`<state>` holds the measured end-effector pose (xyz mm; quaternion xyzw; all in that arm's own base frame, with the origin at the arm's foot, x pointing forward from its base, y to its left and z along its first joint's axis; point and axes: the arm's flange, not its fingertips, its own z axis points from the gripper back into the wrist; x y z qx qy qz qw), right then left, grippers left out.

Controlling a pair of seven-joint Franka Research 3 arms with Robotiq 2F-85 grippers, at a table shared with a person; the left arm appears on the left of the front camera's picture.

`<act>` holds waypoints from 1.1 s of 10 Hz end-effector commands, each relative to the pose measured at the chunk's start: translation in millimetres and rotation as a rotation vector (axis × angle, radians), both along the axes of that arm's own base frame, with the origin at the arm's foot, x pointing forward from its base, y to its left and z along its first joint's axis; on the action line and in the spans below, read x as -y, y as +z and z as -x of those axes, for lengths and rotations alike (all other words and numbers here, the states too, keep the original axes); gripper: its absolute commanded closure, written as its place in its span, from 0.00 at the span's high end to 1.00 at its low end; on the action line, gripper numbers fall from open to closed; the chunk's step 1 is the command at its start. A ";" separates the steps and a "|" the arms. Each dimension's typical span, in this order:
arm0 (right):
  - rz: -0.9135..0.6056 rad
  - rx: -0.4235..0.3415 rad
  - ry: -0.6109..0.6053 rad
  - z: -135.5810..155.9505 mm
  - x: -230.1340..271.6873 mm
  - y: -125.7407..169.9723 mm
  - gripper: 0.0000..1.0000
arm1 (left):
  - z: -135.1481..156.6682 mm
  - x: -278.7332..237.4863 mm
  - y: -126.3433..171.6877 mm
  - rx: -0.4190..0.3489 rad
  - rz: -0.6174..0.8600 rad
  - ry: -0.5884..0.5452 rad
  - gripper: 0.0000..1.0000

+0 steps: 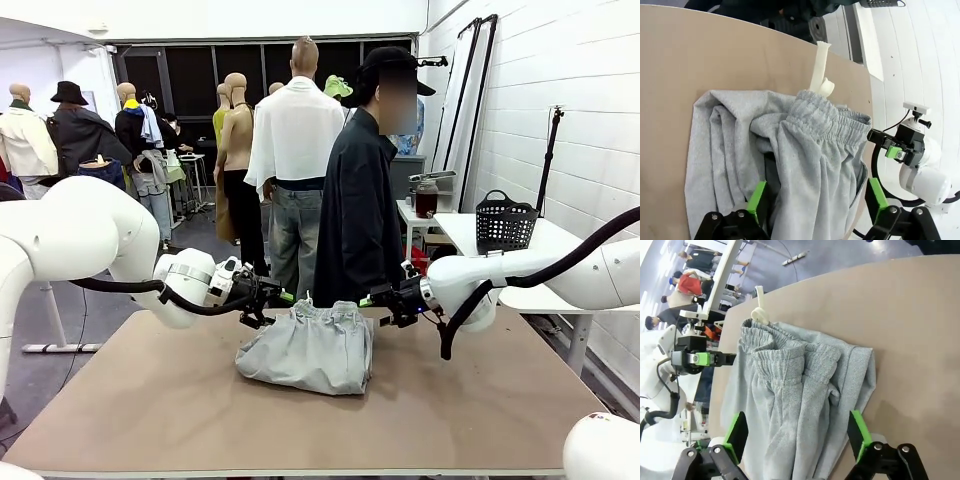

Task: Fold the training pants.
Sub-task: Fold the Training pants in half.

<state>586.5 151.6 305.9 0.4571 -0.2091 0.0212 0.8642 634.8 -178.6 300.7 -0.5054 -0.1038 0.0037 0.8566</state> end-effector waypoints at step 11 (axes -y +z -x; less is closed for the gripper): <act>0.005 0.003 0.003 1.5 -1.6 2.0 1.00 | 3.9 -2.3 3.7 0.004 -0.009 0.008 1.00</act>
